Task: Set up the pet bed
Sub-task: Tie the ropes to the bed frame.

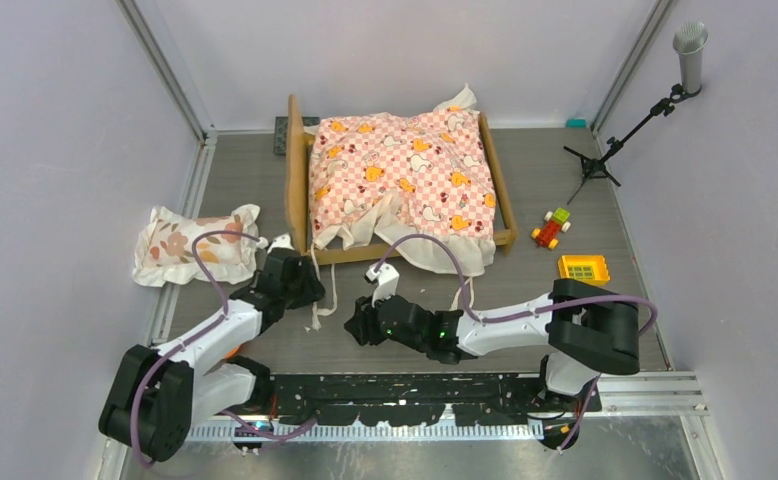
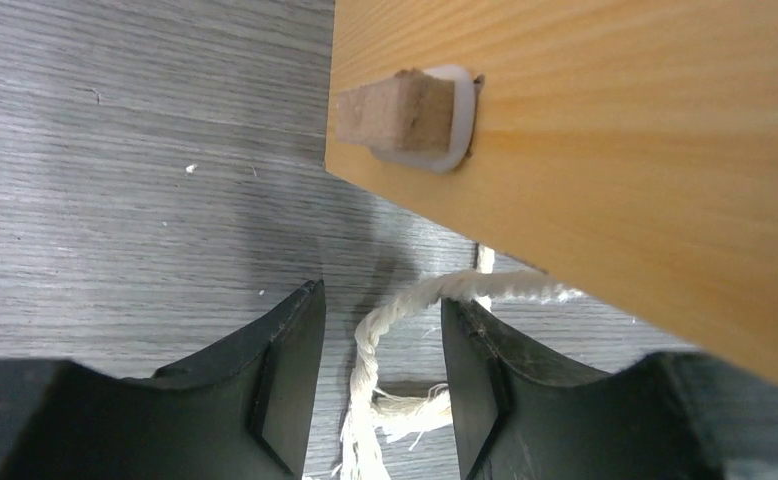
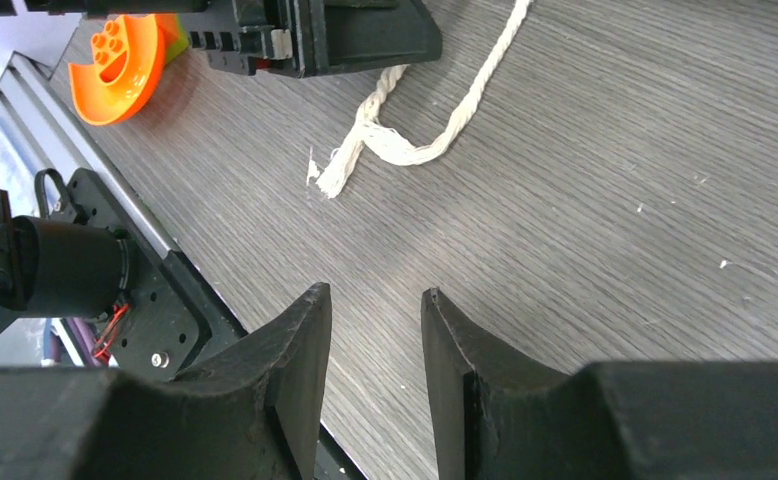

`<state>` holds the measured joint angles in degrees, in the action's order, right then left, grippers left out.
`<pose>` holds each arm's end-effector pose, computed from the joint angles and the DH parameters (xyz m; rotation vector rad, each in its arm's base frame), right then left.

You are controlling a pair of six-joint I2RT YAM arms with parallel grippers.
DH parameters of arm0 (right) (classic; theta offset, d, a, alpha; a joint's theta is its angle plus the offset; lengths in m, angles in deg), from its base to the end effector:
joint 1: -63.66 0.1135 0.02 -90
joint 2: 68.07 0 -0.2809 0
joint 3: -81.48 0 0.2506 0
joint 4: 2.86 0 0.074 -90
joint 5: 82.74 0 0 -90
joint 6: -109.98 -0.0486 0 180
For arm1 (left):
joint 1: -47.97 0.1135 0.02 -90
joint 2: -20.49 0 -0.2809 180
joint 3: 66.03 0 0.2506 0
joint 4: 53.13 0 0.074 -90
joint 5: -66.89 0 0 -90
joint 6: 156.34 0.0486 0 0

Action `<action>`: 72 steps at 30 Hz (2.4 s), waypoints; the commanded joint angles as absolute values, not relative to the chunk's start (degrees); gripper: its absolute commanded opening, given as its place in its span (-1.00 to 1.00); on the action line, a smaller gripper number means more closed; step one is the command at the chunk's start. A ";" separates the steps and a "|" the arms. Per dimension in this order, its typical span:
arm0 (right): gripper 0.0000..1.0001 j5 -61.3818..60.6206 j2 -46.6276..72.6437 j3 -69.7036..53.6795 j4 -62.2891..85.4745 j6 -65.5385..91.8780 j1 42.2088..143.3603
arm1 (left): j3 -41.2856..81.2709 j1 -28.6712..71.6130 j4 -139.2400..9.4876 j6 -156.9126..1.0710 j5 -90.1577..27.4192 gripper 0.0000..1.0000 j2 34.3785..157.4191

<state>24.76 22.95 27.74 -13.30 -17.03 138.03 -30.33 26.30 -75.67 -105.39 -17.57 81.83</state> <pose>0.1035 0.3156 0.1882 -0.4916 2.0835 0.8973 0.1809 -0.0668 0.1603 -0.4132 2.4051 -0.3693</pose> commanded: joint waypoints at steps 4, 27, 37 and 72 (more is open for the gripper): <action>-0.05 23.85 25.46 24.30 -16.56 -19.06 140.26 | -26.67 26.00 -81.50 -107.09 -13.25 -0.02 77.99; 0.07 36.03 48.20 -0.88 -0.58 -30.05 141.77 | -4.83 26.04 -119.61 -106.77 -4.63 0.11 44.38; -0.23 35.26 51.74 -6.23 6.83 -30.90 142.18 | -3.16 26.02 -119.21 -105.46 -4.30 0.13 43.52; -0.99 17.22 39.29 -9.61 13.31 -18.43 134.73 | -1.61 26.02 -121.84 -104.22 -1.18 0.19 41.45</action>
<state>19.12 44.09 -8.78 10.35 -20.46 135.56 -2.68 26.23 -121.96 -104.84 -2.07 41.86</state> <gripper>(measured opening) 0.020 0.595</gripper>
